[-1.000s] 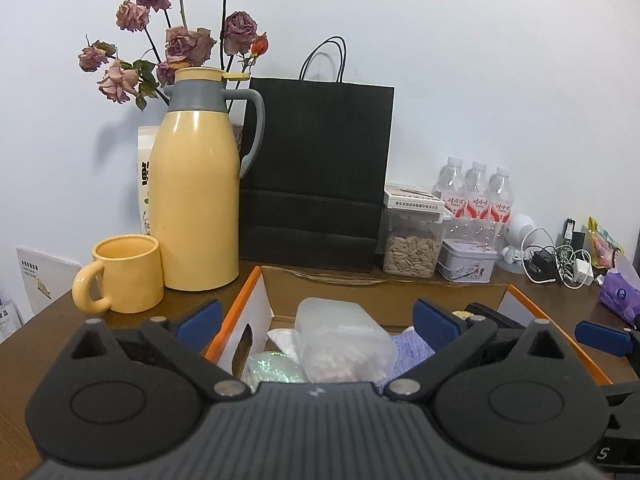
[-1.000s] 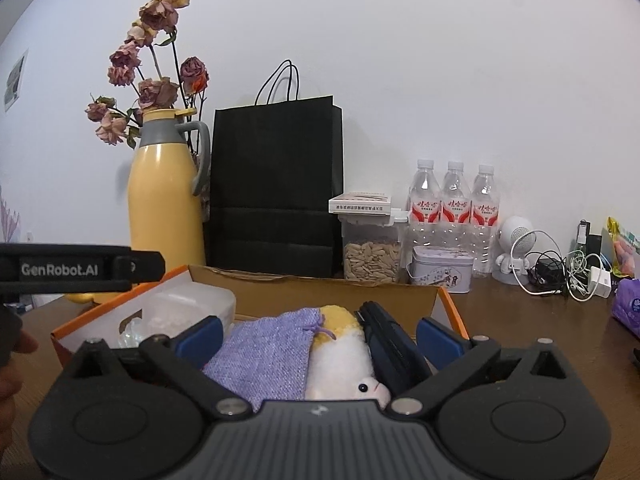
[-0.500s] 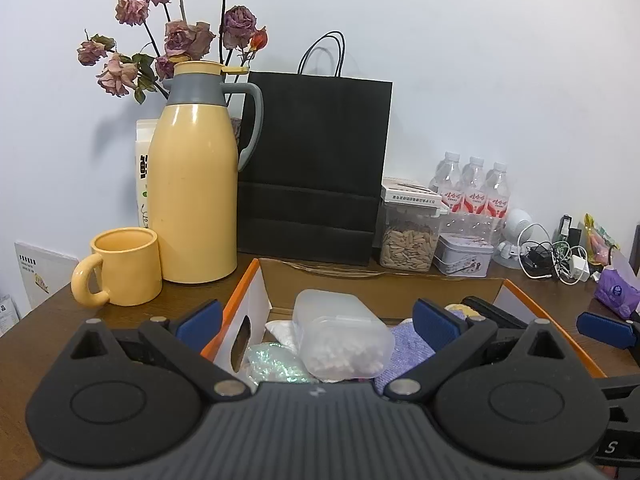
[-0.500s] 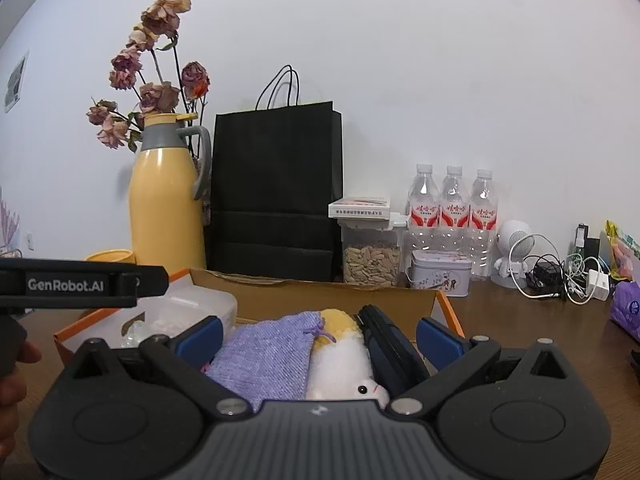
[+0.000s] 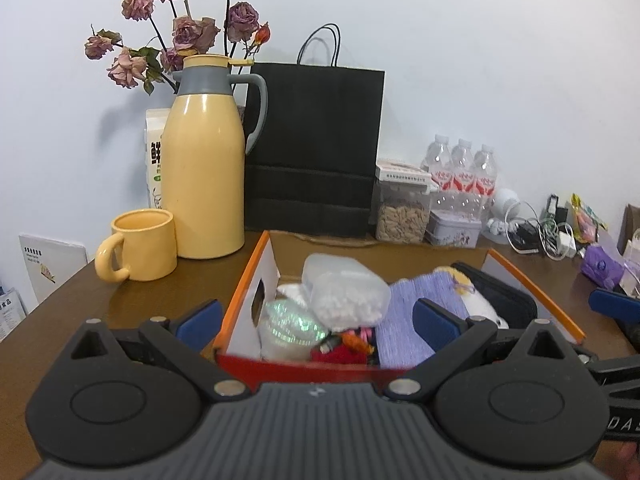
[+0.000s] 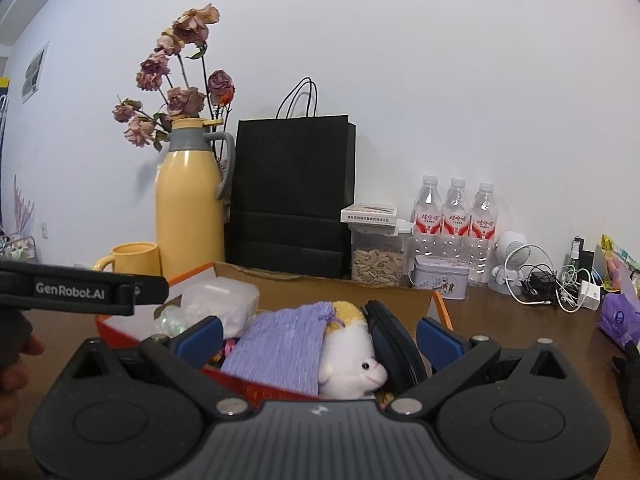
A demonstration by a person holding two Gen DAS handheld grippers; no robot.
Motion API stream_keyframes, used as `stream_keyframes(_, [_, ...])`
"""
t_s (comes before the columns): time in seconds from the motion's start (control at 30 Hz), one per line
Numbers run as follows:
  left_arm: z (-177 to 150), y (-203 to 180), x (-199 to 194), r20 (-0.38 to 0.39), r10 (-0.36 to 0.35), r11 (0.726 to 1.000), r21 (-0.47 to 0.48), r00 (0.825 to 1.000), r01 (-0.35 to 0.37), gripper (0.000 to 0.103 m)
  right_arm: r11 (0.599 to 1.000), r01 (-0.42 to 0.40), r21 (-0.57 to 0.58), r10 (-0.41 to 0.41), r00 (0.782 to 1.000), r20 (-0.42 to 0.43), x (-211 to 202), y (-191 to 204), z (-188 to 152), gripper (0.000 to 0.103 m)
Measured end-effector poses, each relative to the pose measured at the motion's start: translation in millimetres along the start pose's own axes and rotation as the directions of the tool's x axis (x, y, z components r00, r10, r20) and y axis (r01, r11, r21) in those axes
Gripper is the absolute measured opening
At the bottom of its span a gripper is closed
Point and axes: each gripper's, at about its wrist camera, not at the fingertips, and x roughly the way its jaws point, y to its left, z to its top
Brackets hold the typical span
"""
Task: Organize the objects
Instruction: 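Withdraw both grippers from the box back over the table, then grasp the clear plastic piece with the left gripper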
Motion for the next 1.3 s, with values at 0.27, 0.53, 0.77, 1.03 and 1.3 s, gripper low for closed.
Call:
stream_keyframes(0.27, [-11.0, 5.7, -24.5, -0.042, 0.008, 1.000, 0.016, 0.999, -0.008, 0.103, 1.000, -0.003, -0.007, 0.003, 0.998, -0.055, -26.8, -2.8, -15.0, 0.103])
stream_keyframes(0.53, [-24.7, 12.1, -39.9, -0.095, 0.025, 0.999, 0.033, 0.995, -0.022, 0.103, 1.000, -0.013, -0.020, 0.010, 0.990, -0.140, -38.7, -2.9, -36.5, 0.103])
stream_keyframes(0.77, [-42.1, 18.3, -38.7, -0.176, 0.046, 0.998, 0.040, 0.983, -0.040, 0.103, 1.000, -0.009, -0.015, 0.005, 0.972, -0.237, -32.5, -5.6, -54.2, 0.103])
stream_keyframes(1.03, [-57.9, 7.3, -25.7, -0.246, 0.025, 0.998, 0.061, 0.969, -0.010, 0.103, 1.000, 0.016, -0.005, -0.017, 0.961, -0.276, -24.6, -8.6, -62.3, 0.103])
stream_keyframes(1.3, [-63.5, -7.5, -15.2, -0.283, 0.015, 0.998, 0.064, 0.959, 0.003, 0.103, 0.998, 0.063, 0.030, -0.051, 0.952, -0.300, -21.5, -16.2, -63.6, 0.103])
